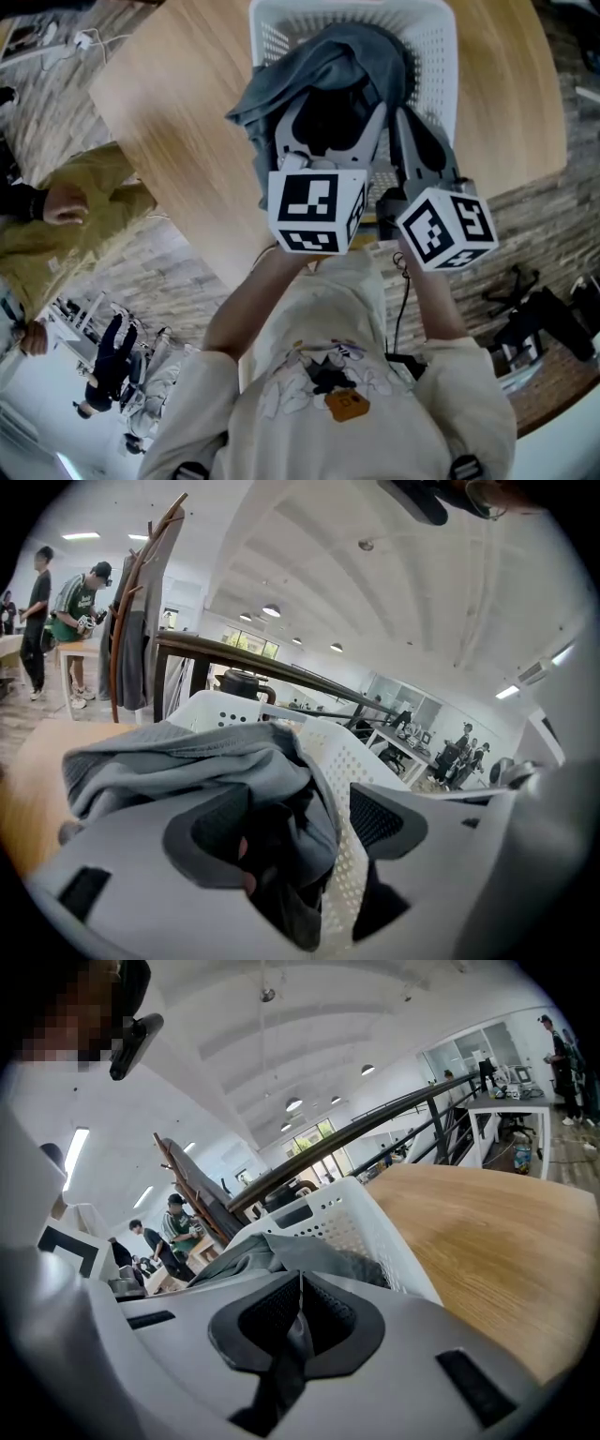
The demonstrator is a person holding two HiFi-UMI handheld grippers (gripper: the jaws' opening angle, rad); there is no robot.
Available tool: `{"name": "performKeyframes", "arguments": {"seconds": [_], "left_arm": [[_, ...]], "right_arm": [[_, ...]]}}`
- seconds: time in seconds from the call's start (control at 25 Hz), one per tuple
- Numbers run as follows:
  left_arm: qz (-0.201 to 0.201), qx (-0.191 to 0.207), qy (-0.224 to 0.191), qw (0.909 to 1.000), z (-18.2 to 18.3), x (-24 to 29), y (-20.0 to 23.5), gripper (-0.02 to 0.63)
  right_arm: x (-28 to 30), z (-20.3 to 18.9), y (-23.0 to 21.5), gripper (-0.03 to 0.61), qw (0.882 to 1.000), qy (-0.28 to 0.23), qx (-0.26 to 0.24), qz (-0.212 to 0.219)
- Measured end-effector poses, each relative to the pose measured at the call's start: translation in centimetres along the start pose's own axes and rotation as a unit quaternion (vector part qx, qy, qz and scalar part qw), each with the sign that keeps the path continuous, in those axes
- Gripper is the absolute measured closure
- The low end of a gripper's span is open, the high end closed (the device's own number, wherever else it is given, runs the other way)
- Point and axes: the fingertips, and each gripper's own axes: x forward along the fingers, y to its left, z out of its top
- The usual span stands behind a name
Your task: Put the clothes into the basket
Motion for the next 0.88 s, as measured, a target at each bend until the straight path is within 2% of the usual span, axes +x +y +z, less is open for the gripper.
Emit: {"name": "performKeyframes", "arguments": {"seconds": [0.16, 0.4, 0.6, 0.88], "left_arm": [[0.002, -0.002, 0.003, 1.0000, -0.4, -1.2, -0.4, 0.281], [-0.007, -0.013, 0.014, 0.9998, -0.7, -3.4, -0.3, 0.374], [0.001, -0.012, 0.019, 0.9997, -1.4, -4.6, 0.3, 0.464], [0.005, 0.000, 0.005, 1.0000, -1.5, -6.6, -1.5, 0.525]], "right_arm": [[-0.7, -0.1, 0.4, 0.554, 1.000, 0.000, -0.004, 0.004], [-1.8, -0.4, 1.9, 0.554, 1.000, -0.004, -0.012, 0.004], [-2.7, -0.8, 2.8, 0.554, 1.000, -0.013, -0.019, 0.003], [-5.9, -0.9, 3.2, 0.554, 0.999, -0.030, -0.024, -0.003]]}}
